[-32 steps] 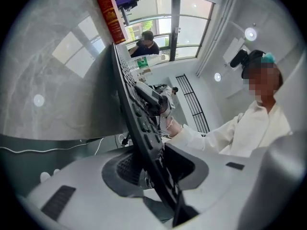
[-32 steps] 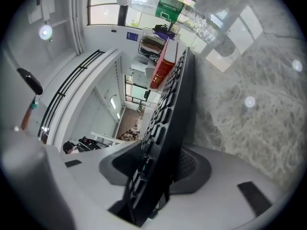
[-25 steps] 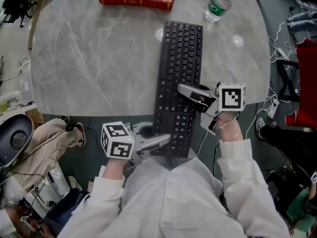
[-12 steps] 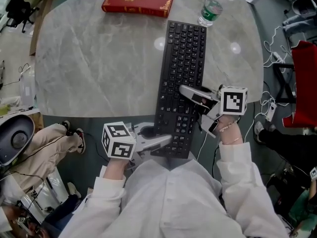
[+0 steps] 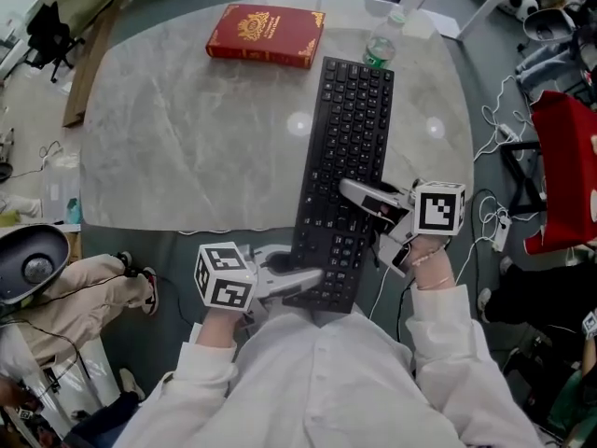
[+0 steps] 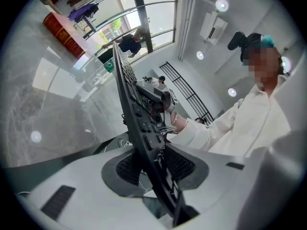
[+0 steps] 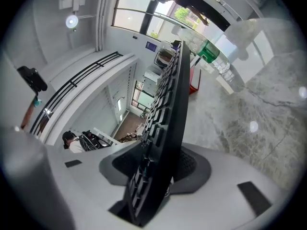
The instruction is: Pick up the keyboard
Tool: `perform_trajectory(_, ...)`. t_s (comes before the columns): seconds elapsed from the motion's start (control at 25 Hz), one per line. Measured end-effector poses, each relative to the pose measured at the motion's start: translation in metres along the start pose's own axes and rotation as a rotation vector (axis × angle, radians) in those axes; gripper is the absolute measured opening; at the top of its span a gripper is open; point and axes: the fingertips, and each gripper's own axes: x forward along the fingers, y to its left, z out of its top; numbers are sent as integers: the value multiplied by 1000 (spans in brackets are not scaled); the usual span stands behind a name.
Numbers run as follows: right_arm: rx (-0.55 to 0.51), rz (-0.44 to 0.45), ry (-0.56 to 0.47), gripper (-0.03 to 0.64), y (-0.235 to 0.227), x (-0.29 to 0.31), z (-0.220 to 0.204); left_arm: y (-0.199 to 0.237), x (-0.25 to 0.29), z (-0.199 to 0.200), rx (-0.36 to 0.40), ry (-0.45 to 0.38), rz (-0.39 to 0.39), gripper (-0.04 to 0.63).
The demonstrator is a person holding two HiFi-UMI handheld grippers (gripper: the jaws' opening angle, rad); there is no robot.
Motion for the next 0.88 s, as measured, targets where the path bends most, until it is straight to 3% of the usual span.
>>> perform_trajectory(0.88, -234, 18, -82, 192, 114, -46, 37, -98, -11, 36, 199, -82, -47, 130)
